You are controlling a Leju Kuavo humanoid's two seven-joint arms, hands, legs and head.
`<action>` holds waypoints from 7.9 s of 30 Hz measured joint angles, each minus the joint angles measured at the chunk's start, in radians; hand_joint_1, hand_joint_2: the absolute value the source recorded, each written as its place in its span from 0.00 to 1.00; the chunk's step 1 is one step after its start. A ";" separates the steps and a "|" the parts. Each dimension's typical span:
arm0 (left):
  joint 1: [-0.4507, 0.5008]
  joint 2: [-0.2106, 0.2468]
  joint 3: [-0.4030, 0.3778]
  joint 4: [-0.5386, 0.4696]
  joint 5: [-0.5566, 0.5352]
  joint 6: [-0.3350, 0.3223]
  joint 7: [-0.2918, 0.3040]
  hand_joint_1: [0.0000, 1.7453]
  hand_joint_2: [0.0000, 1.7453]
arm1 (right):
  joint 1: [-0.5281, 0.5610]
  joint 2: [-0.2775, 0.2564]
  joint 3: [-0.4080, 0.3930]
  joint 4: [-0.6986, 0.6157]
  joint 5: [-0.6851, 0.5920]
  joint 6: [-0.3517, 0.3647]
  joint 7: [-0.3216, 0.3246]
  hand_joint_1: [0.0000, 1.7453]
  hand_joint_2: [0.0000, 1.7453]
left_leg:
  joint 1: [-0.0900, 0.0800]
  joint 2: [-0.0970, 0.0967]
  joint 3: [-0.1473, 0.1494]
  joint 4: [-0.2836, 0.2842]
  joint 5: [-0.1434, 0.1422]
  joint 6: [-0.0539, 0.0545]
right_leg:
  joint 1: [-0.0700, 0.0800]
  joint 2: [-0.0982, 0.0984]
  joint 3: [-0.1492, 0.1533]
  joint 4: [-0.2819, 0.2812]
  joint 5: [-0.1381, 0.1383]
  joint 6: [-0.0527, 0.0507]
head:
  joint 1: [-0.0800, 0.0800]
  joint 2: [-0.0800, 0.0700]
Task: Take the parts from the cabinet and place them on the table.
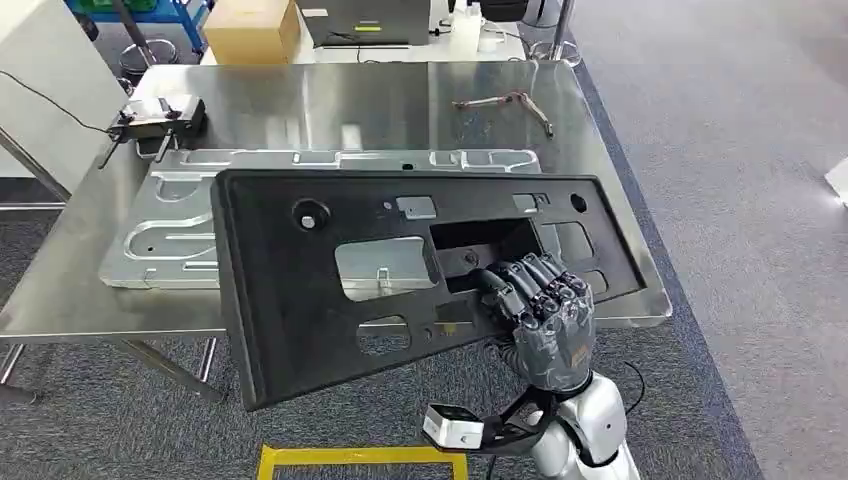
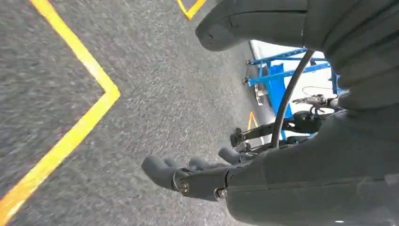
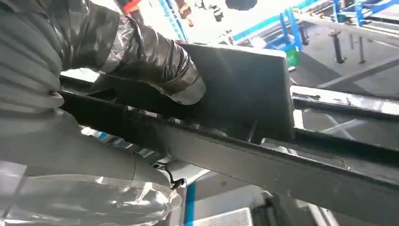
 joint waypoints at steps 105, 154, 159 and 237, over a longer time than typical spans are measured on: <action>-0.016 0.037 -0.002 0.000 -0.102 -0.042 -0.101 0.00 1.00 | -0.031 0.036 0.044 0.028 0.039 0.000 -0.001 1.00 1.00 | 0.014 -0.003 -0.079 -0.012 0.062 -0.004 | -0.007 0.004 -0.003 0.024 -0.017 0.038 | 0.000 0.000; 0.004 0.034 0.000 0.000 -0.210 0.014 -0.135 0.00 1.00 | -0.101 -0.013 0.217 0.111 -0.066 0.000 -0.001 1.00 1.00 | 0.014 -0.002 -0.079 -0.012 0.062 -0.004 | -0.007 0.004 -0.003 0.026 -0.018 0.037 | 0.000 0.000; 0.004 0.034 0.005 0.000 -0.184 -0.029 -0.134 0.00 1.00 | -0.113 -0.017 0.237 0.129 -0.072 0.000 -0.001 1.00 1.00 | 0.014 -0.002 -0.078 -0.012 0.062 -0.004 | -0.007 0.004 -0.003 0.026 -0.018 0.037 | 0.000 0.000; -0.031 0.021 0.012 0.000 -0.108 -0.016 -0.093 0.00 1.00 | -0.373 0.039 0.008 0.734 0.145 -0.001 0.260 1.00 1.00 | 0.014 -0.002 -0.079 -0.012 0.063 -0.007 | -0.007 0.004 -0.005 0.028 -0.018 0.036 | 0.000 0.000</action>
